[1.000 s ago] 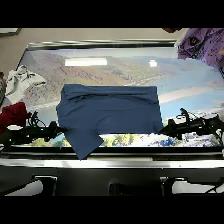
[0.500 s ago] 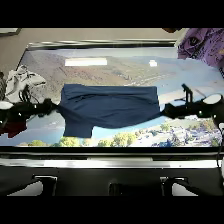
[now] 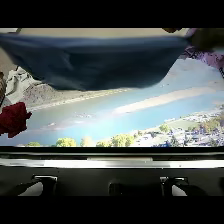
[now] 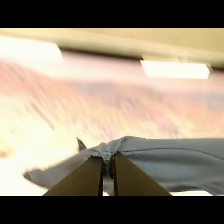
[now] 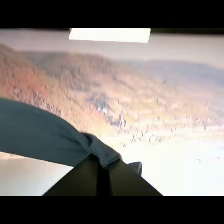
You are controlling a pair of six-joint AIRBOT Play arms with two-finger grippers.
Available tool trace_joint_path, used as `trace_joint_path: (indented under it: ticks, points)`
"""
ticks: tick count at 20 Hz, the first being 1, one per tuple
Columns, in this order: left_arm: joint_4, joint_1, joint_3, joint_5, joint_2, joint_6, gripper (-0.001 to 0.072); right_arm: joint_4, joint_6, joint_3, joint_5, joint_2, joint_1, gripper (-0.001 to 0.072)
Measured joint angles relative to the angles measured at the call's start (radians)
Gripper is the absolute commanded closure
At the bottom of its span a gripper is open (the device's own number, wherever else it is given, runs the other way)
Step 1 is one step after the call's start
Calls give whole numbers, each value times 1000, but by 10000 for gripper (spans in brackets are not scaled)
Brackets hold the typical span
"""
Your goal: Fold the clothes and pants, and hang the long-sleeved shirts on hangers.
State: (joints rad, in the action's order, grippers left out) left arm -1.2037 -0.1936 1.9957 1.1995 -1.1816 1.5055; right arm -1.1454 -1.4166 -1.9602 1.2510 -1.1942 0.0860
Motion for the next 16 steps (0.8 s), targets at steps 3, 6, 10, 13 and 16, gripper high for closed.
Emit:
trace_joint_path:
  ticks: [3, 6, 10, 13, 16]
  points:
    - [-95, 1, 14, 12, 160, 49, 691, -29, -41, -76, 10, 146, -4, 684]
    - [-163, 2, -19, 32, 311, 84, 691, -78, -108, -103, 22, 277, -5, 684]
    - [-214, 2, -36, 96, 402, 113, 691, -147, -187, -109, 56, 361, -6, 684]
    - [-200, 2, -56, 143, 385, 119, 691, -172, -238, -100, 122, 330, -6, 684]
    - [-133, 5, -100, 199, 298, 118, 691, -187, -272, -95, 241, 213, -6, 683]
